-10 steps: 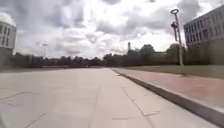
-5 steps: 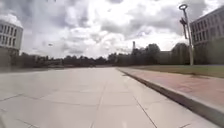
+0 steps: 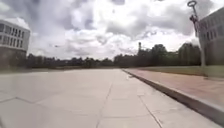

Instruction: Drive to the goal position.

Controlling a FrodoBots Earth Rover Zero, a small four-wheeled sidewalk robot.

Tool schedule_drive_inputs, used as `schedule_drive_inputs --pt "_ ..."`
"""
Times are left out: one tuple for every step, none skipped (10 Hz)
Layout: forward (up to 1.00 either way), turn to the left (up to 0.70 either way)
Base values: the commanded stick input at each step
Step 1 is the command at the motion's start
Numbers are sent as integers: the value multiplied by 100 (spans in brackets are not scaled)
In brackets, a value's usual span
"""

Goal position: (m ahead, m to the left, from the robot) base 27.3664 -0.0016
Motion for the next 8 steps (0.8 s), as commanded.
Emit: schedule_drive_inputs --pt "70 -29" --pt "70 4" --pt "70 0" --pt "70 0" --pt "70 0" --pt "70 0" --pt "70 1" --pt "70 5"
